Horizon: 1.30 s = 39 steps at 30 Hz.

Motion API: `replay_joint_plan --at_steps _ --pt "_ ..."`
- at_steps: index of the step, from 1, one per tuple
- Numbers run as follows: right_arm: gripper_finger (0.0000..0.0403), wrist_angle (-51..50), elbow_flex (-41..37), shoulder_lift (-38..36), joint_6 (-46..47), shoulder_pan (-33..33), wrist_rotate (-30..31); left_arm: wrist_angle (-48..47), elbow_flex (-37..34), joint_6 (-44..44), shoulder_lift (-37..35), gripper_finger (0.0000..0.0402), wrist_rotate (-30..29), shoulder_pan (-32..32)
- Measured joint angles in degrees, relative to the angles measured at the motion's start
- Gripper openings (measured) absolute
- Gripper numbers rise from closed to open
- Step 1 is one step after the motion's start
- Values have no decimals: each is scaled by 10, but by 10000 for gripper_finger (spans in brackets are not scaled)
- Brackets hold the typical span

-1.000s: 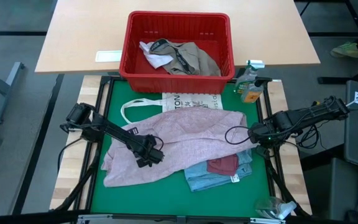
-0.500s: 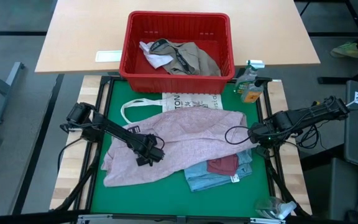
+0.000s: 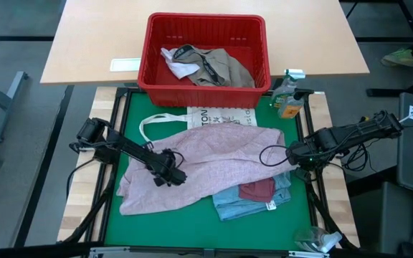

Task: Fold Laundry from Bin
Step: Fold the pink shirt from the red laundry basket

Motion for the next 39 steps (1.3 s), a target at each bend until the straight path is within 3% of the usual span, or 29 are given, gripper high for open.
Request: replay_joint_plan --at_steps 6,14,22,28,34,39 --pt "8 0 0 0 0 0 0 70 15 40 0 0 11 4" --pt "8 0 0 0 0 0 0 86 107 133 0 0 -25 14" --pt "8 0 0 0 0 0 0 264 130 219 0 3 -57 20" --pt "8 0 0 0 0 0 0 322 130 292 0 50 -58 31" --pt "8 0 0 0 0 0 0 341 130 296 0 115 -58 49" --pt "8 0 0 0 0 0 0 365 130 297 1 141 -58 63"
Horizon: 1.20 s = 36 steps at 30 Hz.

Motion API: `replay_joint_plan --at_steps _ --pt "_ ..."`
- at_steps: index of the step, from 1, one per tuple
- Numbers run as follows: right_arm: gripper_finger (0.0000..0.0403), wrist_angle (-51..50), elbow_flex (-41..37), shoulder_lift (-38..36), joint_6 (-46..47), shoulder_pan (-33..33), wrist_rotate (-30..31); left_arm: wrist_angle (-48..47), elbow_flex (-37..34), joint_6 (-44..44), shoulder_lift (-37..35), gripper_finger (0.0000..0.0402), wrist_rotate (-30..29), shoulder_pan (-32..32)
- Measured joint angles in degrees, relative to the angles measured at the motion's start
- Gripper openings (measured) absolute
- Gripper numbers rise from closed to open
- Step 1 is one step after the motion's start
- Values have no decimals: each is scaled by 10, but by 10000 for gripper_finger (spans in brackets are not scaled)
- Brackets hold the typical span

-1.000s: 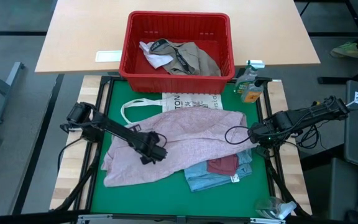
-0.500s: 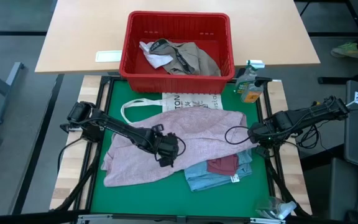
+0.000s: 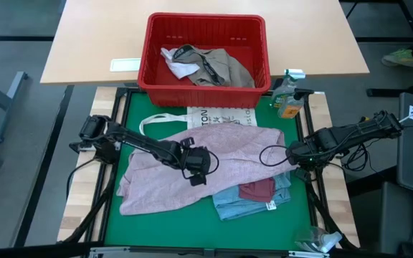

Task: Fold Laundry from Bin
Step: Fold the pink shirt from the red laundry basket

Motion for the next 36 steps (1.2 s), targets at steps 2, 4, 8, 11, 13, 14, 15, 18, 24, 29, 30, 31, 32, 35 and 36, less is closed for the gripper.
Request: replay_joint_plan --at_steps 2,4,8,11,13,14,15,18,24,29,30,31,32,35,36 --pt "8 0 0 0 0 0 0 10 0 0 6 142 -1 3" --pt "8 0 0 0 0 0 0 15 0 1 18 141 3 6" --pt "8 0 0 0 0 0 0 17 0 4 46 135 -1 6" --pt "8 0 0 0 0 0 0 20 0 4 61 130 -42 5" --pt "8 0 0 0 0 0 0 25 0 1 65 122 -69 7" --pt "8 0 0 0 0 0 0 26 0 1 65 115 -72 9" --pt "8 0 0 0 0 0 0 26 0 0 65 104 -72 12" --pt "8 0 0 0 0 0 0 26 0 -5 65 50 -74 20" --pt "8 1 0 0 0 0 0 22 0 -16 63 5 -82 36" --pt "8 1 0 0 0 0 0 2 0 -18 63 3 -98 48" --pt "8 1 0 0 0 0 0 -4 0 -18 63 2 -98 50" --pt "8 1 0 0 0 0 0 -9 0 -18 63 2 -96 53" --pt "8 0 0 0 0 0 0 -13 0 -18 63 3 -93 55" --pt "8 -3 0 0 0 0 0 -15 0 -12 63 11 -82 57" --pt "8 -4 0 0 0 0 0 -15 0 -7 63 17 -83 57"
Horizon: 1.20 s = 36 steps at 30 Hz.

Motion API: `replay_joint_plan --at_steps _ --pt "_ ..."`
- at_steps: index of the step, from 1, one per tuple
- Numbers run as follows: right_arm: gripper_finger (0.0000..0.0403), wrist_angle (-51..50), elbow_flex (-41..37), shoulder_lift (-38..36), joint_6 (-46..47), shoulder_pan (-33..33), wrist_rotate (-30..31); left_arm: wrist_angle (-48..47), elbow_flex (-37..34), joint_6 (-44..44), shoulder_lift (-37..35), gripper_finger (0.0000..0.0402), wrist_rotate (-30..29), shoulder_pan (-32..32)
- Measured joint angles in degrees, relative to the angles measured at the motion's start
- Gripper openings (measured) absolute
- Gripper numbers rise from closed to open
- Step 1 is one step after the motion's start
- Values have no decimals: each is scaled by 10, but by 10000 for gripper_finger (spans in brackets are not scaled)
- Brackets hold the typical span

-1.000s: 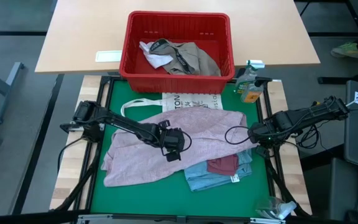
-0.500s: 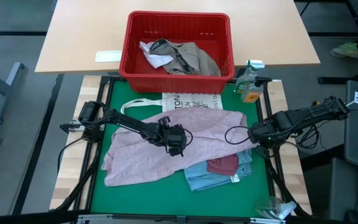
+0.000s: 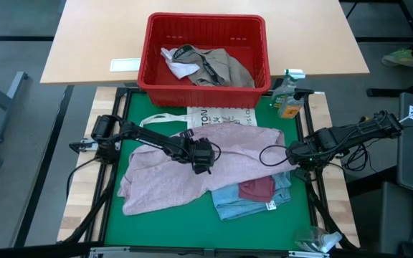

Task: Fold Laundry from Bin
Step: Fold the pink shirt from the red laundry basket

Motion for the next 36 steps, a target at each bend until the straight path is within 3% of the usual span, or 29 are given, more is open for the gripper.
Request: replay_joint_plan --at_steps 10,14,24,32,36 --pt "7 -2 0 0 0 0 0 -4 0 6 0 115 0 7" --pt "7 -2 0 0 0 0 0 -53 11 3 -12 134 29 14" --pt "7 -2 0 0 0 0 0 -268 69 2 -24 113 141 14" --pt "7 -2 0 0 0 0 0 -330 2 1 -24 90 254 3" --pt "7 -2 0 0 0 0 0 -347 -41 -17 -24 79 267 -12"
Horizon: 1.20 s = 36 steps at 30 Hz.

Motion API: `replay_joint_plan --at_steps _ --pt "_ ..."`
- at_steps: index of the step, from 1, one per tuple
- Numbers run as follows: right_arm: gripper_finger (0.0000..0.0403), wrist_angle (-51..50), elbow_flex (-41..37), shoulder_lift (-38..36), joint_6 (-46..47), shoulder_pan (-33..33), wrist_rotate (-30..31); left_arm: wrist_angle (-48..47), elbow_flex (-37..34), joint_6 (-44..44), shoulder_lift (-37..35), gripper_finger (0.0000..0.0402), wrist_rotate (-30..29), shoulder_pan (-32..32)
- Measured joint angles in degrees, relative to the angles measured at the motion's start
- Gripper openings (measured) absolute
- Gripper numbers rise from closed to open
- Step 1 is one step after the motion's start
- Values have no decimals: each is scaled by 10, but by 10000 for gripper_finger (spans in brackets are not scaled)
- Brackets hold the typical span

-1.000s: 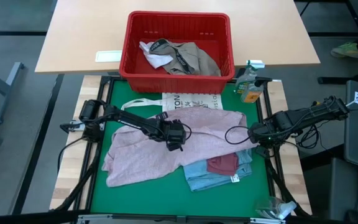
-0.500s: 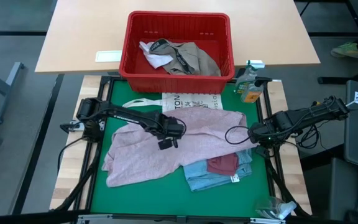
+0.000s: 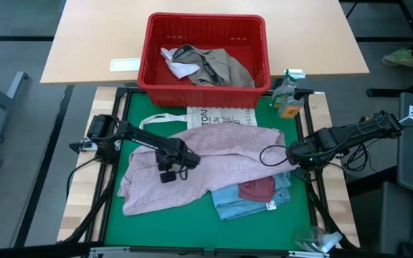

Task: Fold Laundry from Bin
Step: Fold the pink shirt from the red laundry basket

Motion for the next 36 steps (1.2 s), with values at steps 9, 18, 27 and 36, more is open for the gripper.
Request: replay_joint_plan --at_steps 9,18,27,36 --pt "7 1 0 0 0 0 0 -19 -80 -13 1 55 95 -50" --pt "7 1 0 0 0 0 12 -68 -90 -44 -78 34 76 -105" --pt "7 1 0 0 0 0 14 22 -235 -286 -348 35 38 -124" --pt "7 3 0 0 0 0 15 197 -336 -420 -472 35 34 -124"
